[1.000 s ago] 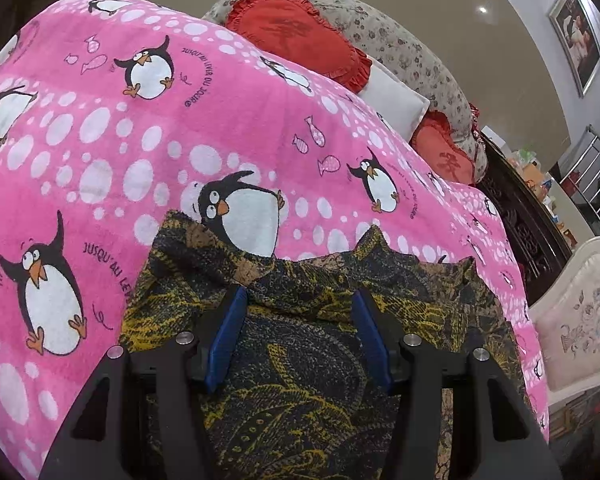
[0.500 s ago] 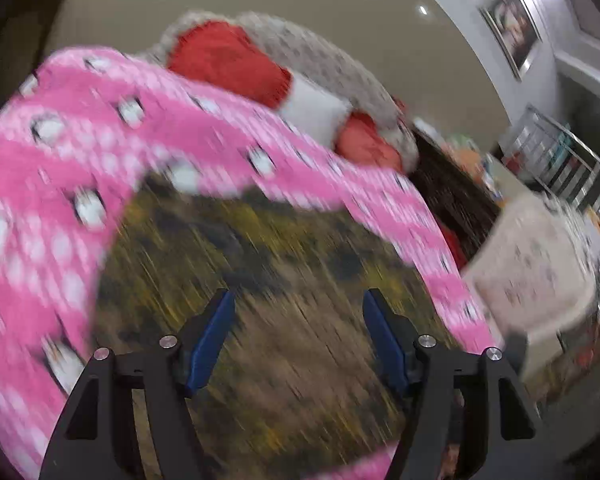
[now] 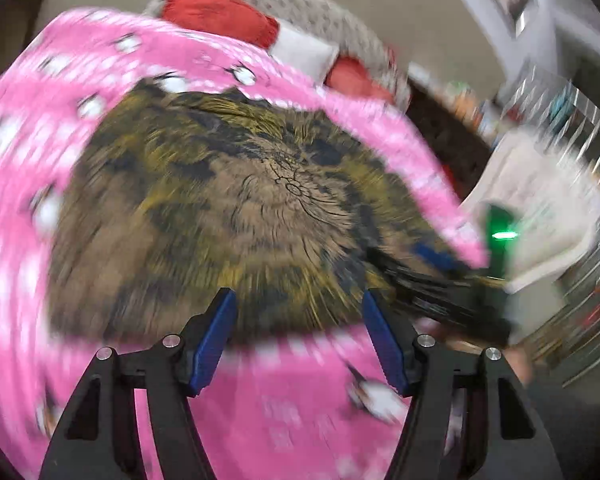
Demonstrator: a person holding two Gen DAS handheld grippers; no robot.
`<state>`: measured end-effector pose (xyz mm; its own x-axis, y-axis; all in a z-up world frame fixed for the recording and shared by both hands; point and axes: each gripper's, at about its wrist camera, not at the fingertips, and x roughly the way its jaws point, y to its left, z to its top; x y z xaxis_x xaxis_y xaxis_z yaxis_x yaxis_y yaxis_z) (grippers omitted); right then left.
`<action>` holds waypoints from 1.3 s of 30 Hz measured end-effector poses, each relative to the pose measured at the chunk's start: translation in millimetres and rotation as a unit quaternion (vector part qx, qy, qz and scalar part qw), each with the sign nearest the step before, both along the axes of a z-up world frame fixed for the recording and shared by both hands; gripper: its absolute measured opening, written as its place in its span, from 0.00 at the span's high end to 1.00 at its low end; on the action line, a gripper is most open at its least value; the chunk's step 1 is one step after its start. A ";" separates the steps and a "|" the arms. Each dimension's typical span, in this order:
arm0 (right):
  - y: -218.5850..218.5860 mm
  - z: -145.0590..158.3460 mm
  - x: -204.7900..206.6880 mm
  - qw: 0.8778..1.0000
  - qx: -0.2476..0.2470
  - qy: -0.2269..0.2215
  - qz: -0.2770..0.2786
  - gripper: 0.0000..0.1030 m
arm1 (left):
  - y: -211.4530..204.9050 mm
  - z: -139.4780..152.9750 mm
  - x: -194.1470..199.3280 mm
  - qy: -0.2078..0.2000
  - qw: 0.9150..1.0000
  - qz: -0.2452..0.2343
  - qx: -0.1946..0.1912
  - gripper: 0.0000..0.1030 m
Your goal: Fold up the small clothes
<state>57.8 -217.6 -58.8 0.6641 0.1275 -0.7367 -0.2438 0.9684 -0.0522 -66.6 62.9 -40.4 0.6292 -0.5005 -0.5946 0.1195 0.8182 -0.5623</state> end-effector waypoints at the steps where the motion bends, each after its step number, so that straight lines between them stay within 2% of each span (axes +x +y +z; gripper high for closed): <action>1: 0.1 0.2 0.2 1.000 -0.001 0.000 0.000 0.00 | 8.6 -3.2 -7.7 0.009 1.000 0.016 -0.018 0.56; 4: -0.1 0.3 0.5 1.000 -0.001 0.000 0.000 0.00 | 44.3 -29.9 -27.8 0.070 0.991 0.072 -0.090 0.56; 6: -0.1 0.3 0.5 1.000 -0.001 0.000 0.000 0.00 | 62.3 -39.6 -26.8 0.077 0.982 0.089 -0.150 0.57; 8: -0.2 0.3 0.6 1.000 -0.001 0.000 0.000 0.00 | 69.3 -41.4 -16.2 0.088 0.974 0.106 -0.179 0.56; 13: -0.1 0.3 0.5 1.000 -0.001 0.000 0.000 0.00 | 81.9 -46.1 10.6 0.095 0.960 0.145 -0.220 0.56; 17: 0.0 0.3 0.5 1.000 -0.001 0.000 0.000 0.00 | 89.3 -47.4 10.2 0.100 0.948 0.177 -0.244 0.56; 19: 0.2 0.2 0.6 1.000 -0.001 0.000 0.000 0.00 | 86.1 -44.6 9.3 0.097 0.950 0.179 -0.236 0.56; 21: 0.0 0.2 0.5 1.000 -0.001 0.000 0.000 0.00 | 91.4 -36.5 1.9 0.084 0.954 0.202 -0.205 0.56; 23: 0.2 0.2 0.5 1.000 -0.001 0.000 0.000 0.00 | 100.5 -32.6 0.2 0.063 0.954 0.226 -0.188 0.56; 26: 0.3 0.2 0.5 1.000 -0.002 -0.001 0.000 0.00 | 109.1 -46.9 7.7 0.082 0.950 0.223 -0.205 0.58; 29: 0.1 0.3 0.4 1.000 -0.001 -0.001 0.000 0.00 | 96.9 -43.2 14.3 0.081 0.962 0.174 -0.196 0.57; 31: 0.2 0.3 0.3 1.000 -0.001 -0.001 0.000 0.00 | 82.6 -40.1 15.6 0.074 0.967 0.135 -0.205 0.57; 33: 0.1 0.3 0.3 1.000 -0.001 -0.001 0.000 0.00 | 79.4 -37.4 17.7 0.067 0.970 0.125 -0.199 0.57; 36: 0.3 0.4 0.2 1.000 -0.001 0.000 0.000 0.00 | 102.2 -45.6 17.9 0.066 0.960 0.174 -0.209 0.59; 37: 0.3 0.4 0.2 1.000 -0.001 -0.001 0.000 0.00 | 107.2 -49.1 19.0 0.071 0.955 0.181 -0.222 0.64; 38: 0.4 0.4 0.3 1.000 -0.001 -0.001 0.000 0.00 | 108.2 -48.8 19.8 0.075 0.954 0.181 -0.228 0.64; 39: 0.5 0.3 0.6 1.000 -0.001 0.000 0.000 0.00 | 106.2 -46.2 21.2 0.076 0.957 0.175 -0.221 0.64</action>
